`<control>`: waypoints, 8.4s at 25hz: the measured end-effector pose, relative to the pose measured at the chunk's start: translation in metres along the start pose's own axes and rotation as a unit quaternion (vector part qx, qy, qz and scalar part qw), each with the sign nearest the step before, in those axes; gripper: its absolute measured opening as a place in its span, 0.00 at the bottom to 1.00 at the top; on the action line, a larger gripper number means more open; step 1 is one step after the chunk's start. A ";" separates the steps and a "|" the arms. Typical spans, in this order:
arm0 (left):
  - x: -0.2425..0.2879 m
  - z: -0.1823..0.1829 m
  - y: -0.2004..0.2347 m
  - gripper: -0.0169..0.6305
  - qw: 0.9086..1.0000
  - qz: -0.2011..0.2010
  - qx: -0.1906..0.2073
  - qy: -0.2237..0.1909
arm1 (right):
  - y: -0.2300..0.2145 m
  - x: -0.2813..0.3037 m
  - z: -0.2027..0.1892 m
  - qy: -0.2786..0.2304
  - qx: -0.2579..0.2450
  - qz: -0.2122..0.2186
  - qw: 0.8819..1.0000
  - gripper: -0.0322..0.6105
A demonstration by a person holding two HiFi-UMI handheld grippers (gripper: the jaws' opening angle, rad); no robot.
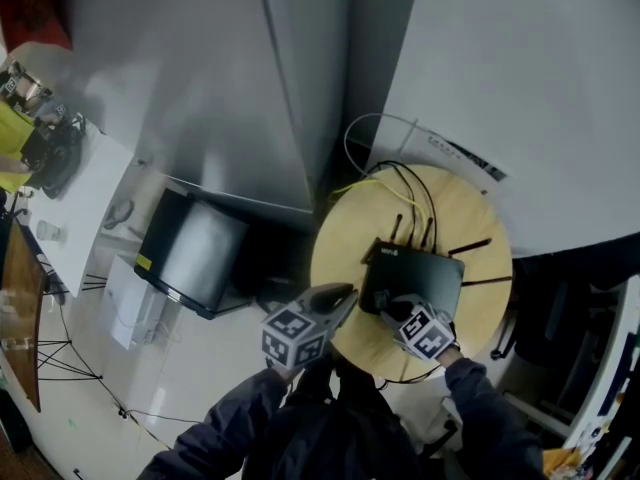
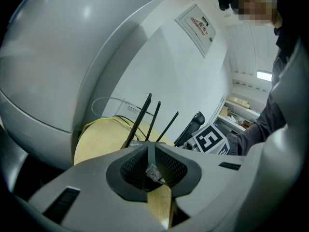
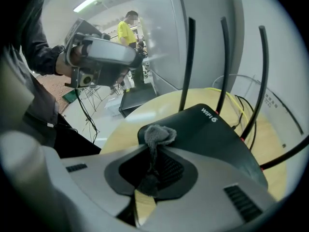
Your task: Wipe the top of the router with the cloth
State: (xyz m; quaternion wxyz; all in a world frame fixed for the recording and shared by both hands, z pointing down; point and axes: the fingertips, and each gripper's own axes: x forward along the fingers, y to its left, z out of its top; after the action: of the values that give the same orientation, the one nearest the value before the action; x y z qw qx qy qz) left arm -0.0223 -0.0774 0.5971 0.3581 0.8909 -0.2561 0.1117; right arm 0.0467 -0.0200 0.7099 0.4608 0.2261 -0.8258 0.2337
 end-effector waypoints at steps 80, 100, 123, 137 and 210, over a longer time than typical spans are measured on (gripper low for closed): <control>0.021 0.002 -0.018 0.07 0.999 -0.025 0.020 0.036 | -0.039 -0.044 -0.071 0.013 0.015 -0.097 0.995 0.15; 0.010 0.002 -0.023 0.07 0.999 -0.013 0.021 0.032 | -0.148 -0.065 -0.072 0.010 0.070 -0.222 0.973 0.15; 0.000 -0.014 -0.039 0.07 0.998 -0.024 0.027 0.044 | -0.037 -0.071 -0.117 -0.016 0.087 -0.170 0.981 0.15; -0.030 -0.027 -0.042 0.07 0.998 -0.014 0.029 0.054 | 0.052 -0.001 -0.022 -0.126 0.205 -0.103 0.965 0.15; -0.078 0.035 -0.144 0.07 0.994 -0.080 0.075 -0.014 | 0.085 -0.229 0.082 -0.333 0.195 -0.172 0.906 0.15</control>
State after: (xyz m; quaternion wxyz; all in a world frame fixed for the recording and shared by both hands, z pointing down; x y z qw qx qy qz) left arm -0.0105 0.0157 0.4581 0.2942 0.9344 -0.1796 0.0895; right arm 0.0511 0.0345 0.4579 0.1390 0.5148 -0.8172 0.2187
